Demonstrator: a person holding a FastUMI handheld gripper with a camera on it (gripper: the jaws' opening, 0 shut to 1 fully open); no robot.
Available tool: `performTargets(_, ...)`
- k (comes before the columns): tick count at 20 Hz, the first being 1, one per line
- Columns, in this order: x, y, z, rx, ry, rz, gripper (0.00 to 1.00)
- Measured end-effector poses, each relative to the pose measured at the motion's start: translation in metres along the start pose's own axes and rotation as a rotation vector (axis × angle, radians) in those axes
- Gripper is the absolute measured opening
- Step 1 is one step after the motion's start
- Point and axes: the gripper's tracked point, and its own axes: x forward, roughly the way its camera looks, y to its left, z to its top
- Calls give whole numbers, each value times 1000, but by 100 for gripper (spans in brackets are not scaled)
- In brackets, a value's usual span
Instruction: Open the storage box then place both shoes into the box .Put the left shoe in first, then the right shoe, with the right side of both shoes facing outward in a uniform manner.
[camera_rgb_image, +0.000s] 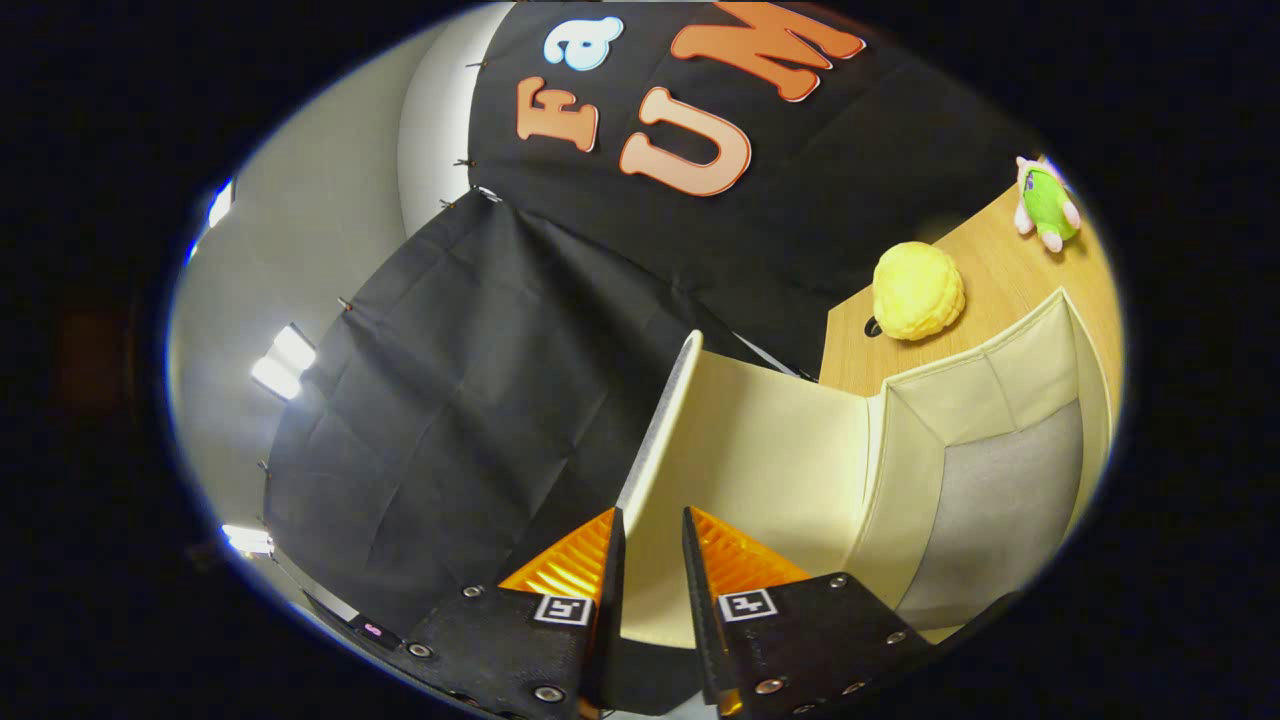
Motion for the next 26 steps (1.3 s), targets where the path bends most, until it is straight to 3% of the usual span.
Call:
performTargets(2, -6, -2, -8, -32, 25, -3, 44)
performTargets(3, -11, -4, -9, -58, 26, -12, 55)
performTargets(9, -55, -34, 16, -232, -69, -125, 87)
performTargets(15, -123, -102, 57, -393, -150, -381, 96)
performTargets(21, -207, -185, 62, -444, -113, -647, 96)
performTargets(26, -257, -243, 52, -429, -63, -800, 96)
